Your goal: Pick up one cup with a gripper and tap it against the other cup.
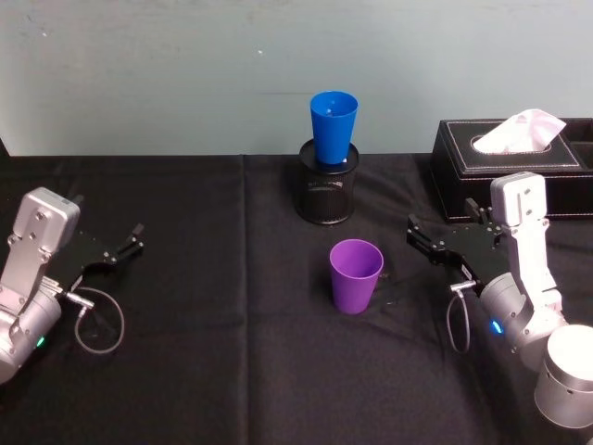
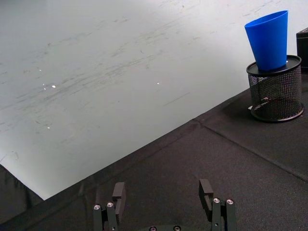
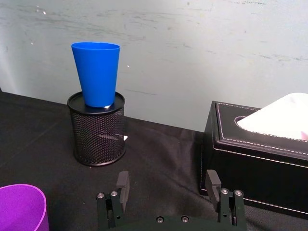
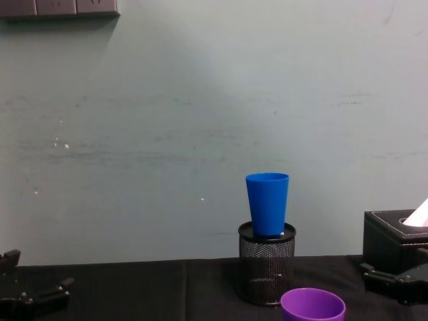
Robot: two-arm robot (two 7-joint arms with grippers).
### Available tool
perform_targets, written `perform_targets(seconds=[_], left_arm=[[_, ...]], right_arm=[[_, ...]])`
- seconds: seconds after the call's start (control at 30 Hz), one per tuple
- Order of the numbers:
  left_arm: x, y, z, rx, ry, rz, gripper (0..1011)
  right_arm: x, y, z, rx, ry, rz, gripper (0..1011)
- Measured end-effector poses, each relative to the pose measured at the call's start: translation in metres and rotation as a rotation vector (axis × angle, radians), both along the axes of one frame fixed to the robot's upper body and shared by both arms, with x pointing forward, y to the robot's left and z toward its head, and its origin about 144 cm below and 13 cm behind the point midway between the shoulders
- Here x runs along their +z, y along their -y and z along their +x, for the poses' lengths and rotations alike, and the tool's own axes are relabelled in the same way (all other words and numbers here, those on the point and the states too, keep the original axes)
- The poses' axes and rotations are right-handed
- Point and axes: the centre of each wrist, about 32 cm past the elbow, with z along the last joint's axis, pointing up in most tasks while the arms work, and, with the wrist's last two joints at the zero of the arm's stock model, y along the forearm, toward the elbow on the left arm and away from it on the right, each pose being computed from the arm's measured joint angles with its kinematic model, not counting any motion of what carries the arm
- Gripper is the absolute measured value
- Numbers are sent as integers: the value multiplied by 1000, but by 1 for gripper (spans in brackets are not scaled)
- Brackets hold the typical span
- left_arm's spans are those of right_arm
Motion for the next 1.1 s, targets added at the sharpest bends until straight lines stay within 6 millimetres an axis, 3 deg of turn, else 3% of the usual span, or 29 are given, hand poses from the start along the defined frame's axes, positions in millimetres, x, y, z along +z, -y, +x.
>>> perform_targets(seconds=[1.1], left_arm=[[0,0,0,0,0,0,1000]], right_arm=[[0,0,0,0,0,0,1003]])
